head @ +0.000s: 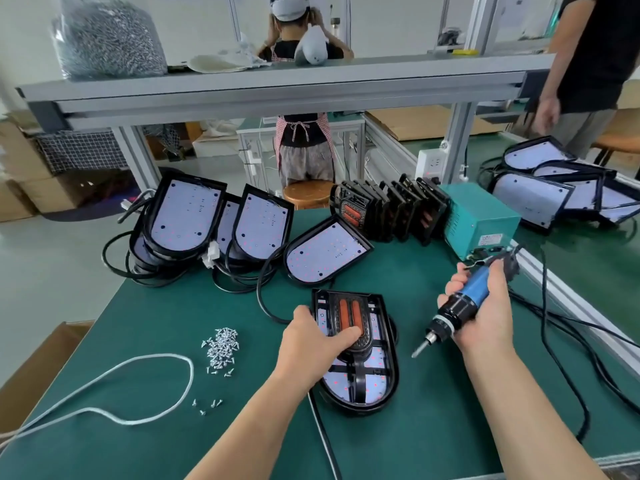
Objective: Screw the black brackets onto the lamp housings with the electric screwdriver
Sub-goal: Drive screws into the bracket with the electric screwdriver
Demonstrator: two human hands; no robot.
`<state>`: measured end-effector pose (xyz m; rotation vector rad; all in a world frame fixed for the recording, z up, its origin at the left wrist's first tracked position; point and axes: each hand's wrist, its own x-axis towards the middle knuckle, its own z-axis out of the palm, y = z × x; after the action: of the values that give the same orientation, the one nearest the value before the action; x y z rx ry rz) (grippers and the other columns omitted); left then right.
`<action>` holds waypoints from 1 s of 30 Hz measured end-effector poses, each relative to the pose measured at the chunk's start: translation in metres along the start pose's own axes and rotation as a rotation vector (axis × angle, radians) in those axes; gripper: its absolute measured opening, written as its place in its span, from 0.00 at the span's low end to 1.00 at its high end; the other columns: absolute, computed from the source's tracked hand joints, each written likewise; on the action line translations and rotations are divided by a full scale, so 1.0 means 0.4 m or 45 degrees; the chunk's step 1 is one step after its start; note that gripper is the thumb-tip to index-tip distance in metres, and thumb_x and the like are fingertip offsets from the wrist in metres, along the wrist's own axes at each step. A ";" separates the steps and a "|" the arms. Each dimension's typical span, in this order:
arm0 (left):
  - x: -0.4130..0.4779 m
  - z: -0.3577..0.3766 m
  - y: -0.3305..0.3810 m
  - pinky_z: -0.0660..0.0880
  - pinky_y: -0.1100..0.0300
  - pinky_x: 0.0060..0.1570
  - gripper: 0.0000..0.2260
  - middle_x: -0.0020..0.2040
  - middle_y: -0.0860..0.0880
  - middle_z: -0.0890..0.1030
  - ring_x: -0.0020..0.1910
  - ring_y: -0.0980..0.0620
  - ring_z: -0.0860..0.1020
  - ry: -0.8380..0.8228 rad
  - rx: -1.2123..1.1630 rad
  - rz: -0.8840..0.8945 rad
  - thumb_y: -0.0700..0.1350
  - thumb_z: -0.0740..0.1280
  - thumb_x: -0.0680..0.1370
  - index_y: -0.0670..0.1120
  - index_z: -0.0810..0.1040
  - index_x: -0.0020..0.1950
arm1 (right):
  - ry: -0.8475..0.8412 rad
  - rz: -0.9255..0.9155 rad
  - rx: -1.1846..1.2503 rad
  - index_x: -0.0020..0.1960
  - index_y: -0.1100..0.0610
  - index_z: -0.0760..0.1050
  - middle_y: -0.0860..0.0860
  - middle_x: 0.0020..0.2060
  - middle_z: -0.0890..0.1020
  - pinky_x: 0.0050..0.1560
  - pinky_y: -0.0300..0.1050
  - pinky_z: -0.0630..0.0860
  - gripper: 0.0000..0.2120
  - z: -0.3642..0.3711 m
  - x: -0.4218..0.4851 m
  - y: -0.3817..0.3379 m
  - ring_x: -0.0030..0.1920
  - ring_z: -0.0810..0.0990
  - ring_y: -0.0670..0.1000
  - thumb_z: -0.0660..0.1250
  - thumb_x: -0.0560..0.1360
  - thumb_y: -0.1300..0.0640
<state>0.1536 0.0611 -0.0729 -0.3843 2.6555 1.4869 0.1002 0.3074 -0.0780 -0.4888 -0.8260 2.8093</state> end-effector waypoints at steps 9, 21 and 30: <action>-0.018 -0.142 -0.053 0.69 0.60 0.38 0.06 0.39 0.55 0.78 0.39 0.53 0.76 0.462 0.232 0.240 0.47 0.68 0.78 0.50 0.79 0.42 | -0.084 0.080 0.178 0.52 0.54 0.73 0.43 0.33 0.70 0.38 0.36 0.60 0.23 -0.054 0.023 0.002 0.30 0.70 0.40 0.66 0.76 0.34; -0.046 -0.328 -0.162 0.69 0.71 0.30 0.07 0.34 0.53 0.81 0.35 0.54 0.78 0.147 0.602 0.030 0.40 0.75 0.71 0.50 0.81 0.36 | -0.091 0.091 0.147 0.51 0.53 0.74 0.43 0.34 0.70 0.35 0.38 0.63 0.23 -0.038 0.013 0.012 0.30 0.69 0.42 0.66 0.76 0.33; -0.039 -0.289 -0.142 0.76 0.55 0.48 0.08 0.43 0.52 0.80 0.46 0.48 0.78 0.099 0.945 0.046 0.43 0.66 0.76 0.51 0.72 0.38 | -0.101 0.097 0.139 0.49 0.53 0.74 0.43 0.33 0.69 0.35 0.37 0.62 0.23 -0.039 0.009 0.012 0.30 0.68 0.42 0.66 0.75 0.33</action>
<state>0.1898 -0.0622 -0.0562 -0.3255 3.0198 0.4087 0.1023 0.3121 -0.0939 -0.4022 -0.6772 2.9417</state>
